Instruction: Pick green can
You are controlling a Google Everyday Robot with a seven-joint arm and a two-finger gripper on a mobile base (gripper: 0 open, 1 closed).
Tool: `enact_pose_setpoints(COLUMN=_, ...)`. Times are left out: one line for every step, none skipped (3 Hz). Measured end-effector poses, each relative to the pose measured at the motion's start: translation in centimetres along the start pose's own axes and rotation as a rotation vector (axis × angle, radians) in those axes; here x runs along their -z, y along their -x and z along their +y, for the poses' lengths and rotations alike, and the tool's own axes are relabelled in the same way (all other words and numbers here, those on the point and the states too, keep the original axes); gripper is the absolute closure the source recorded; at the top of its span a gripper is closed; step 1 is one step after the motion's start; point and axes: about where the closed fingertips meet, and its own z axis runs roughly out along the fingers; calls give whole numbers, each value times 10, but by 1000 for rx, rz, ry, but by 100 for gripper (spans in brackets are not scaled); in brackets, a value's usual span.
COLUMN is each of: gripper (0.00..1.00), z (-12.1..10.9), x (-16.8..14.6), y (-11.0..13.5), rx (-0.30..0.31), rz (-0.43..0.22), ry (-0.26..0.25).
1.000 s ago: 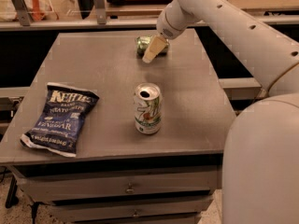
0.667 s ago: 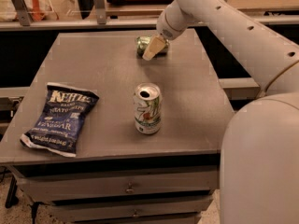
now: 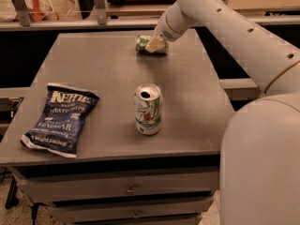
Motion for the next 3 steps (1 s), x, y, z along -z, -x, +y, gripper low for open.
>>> enact_pose_setpoints(gripper=88, z=-1, x=1, y=-1, rx=-8, rz=-9, ry=-3)
enact_pose_setpoints(gripper=100, z=-3, x=9, y=3, rx=1, rz=-27, ry=-17)
enact_pose_setpoints(gripper=100, z=-7, x=25, y=14, rx=22, rz=-62, ry=-43)
